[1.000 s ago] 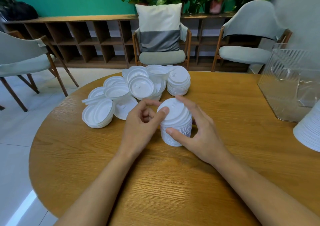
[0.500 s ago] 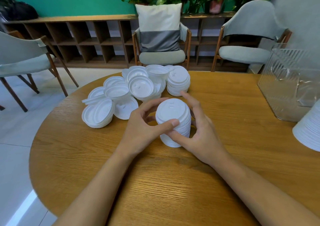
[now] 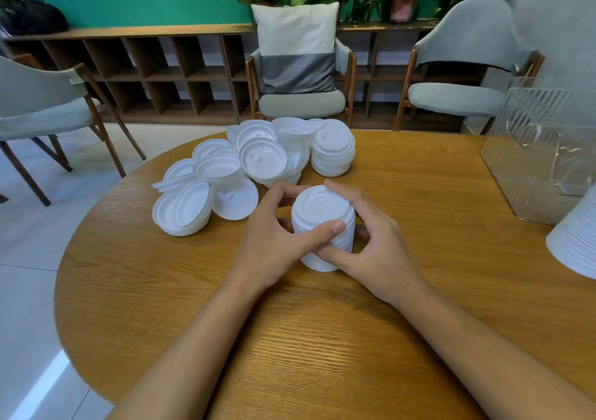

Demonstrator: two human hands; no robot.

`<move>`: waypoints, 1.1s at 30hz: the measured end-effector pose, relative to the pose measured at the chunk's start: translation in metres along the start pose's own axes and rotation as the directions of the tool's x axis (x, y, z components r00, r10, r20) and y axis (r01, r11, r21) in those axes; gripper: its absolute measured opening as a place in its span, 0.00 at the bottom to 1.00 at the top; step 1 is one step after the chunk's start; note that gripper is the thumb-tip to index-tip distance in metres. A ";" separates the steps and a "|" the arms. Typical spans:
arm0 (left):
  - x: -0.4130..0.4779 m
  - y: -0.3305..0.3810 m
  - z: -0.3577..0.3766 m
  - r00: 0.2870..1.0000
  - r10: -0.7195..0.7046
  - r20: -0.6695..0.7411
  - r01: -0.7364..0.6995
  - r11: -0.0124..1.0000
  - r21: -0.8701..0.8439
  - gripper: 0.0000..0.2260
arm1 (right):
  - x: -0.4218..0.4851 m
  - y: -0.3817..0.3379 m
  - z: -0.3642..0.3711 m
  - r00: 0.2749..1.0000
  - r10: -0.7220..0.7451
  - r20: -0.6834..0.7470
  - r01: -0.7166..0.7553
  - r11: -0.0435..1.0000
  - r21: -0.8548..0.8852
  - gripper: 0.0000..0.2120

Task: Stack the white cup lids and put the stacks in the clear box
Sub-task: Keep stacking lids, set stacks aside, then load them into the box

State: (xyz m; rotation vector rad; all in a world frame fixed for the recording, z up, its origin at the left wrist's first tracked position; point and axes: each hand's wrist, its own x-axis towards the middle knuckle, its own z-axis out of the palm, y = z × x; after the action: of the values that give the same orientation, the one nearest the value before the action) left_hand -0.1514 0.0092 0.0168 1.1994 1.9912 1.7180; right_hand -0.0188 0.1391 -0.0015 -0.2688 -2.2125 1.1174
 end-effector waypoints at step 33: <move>0.004 -0.032 -0.024 0.957 0.101 -0.272 0.149 0.631 0.761 0.06 | -0.001 -0.002 -0.006 0.996 0.076 0.041 -0.073 0.995 -0.074 0.39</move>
State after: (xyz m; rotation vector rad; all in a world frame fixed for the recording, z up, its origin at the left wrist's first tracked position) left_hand -0.1828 -0.0036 -0.0043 1.1386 3.1017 1.0168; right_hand -0.0142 0.1414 0.0029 -0.3638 -2.3016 1.0942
